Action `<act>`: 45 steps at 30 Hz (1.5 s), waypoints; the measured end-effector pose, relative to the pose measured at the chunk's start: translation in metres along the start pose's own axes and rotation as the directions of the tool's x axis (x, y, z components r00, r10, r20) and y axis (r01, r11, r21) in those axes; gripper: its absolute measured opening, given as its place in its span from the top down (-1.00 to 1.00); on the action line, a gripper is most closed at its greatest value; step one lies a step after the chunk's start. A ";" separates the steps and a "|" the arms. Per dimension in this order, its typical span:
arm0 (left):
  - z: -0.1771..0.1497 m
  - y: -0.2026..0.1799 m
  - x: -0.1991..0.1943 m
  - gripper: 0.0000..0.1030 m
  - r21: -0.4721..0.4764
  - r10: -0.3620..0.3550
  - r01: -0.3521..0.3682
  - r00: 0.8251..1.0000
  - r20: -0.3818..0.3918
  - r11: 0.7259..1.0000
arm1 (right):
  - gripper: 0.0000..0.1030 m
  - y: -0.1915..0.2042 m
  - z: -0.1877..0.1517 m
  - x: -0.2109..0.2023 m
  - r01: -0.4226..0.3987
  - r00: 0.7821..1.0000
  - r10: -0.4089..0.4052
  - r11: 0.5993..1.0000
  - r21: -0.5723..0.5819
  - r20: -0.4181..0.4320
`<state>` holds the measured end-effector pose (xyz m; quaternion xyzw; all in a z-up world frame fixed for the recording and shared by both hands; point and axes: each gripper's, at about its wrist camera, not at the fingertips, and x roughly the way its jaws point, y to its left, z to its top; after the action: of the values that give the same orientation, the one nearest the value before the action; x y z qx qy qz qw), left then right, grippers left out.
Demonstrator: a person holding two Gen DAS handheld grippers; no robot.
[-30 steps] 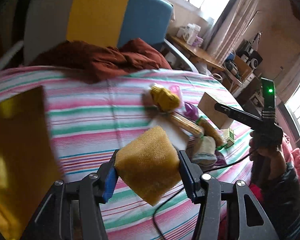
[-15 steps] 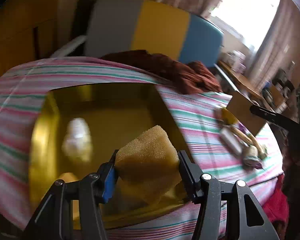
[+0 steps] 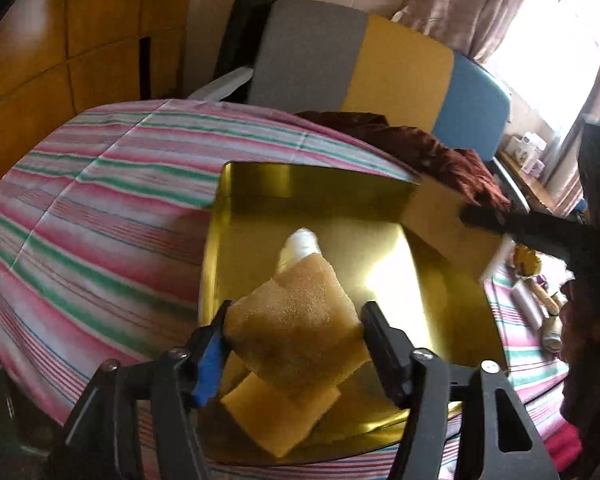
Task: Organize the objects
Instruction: 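Place the sponge and white box into the gold tray, opening both tools, then grasp the green box with the right tool while the left tool reaches the pile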
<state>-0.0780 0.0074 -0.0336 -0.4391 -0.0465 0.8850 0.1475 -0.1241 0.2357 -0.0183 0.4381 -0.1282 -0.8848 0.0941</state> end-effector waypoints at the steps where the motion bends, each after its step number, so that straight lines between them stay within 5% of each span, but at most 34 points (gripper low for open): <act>1: -0.002 0.003 0.002 -0.49 -0.010 0.005 -0.005 1.000 -0.011 1.000 | -0.02 0.007 0.004 0.008 -0.022 1.000 0.022 1.000 0.012 0.002; 10: -0.013 0.018 -0.006 -0.60 -0.050 0.032 -0.032 0.999 0.013 0.998 | -0.11 0.037 -0.001 0.018 0.003 1.000 -0.004 0.999 -0.047 -0.020; 19: -0.020 0.012 -0.033 -0.62 -0.048 0.049 -0.046 0.996 0.073 0.998 | -0.11 0.049 -0.036 -0.018 0.170 0.985 -0.164 0.971 -0.167 0.048; 32: -0.020 -0.016 -0.047 -0.64 0.010 0.017 -0.018 0.995 0.098 1.000 | -0.14 0.052 -0.069 -0.077 0.334 0.936 -0.296 0.920 -0.207 0.192; 45: -0.020 -0.049 -0.053 -0.64 0.079 -0.025 0.017 0.995 0.101 0.997 | -0.15 0.042 -0.083 -0.109 0.393 0.906 -0.345 0.902 -0.182 0.245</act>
<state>-0.0216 0.0367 0.0051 -0.3868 -0.0239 0.9058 0.1713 0.0098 0.2143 0.0275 0.3463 0.0502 -0.9359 -0.0405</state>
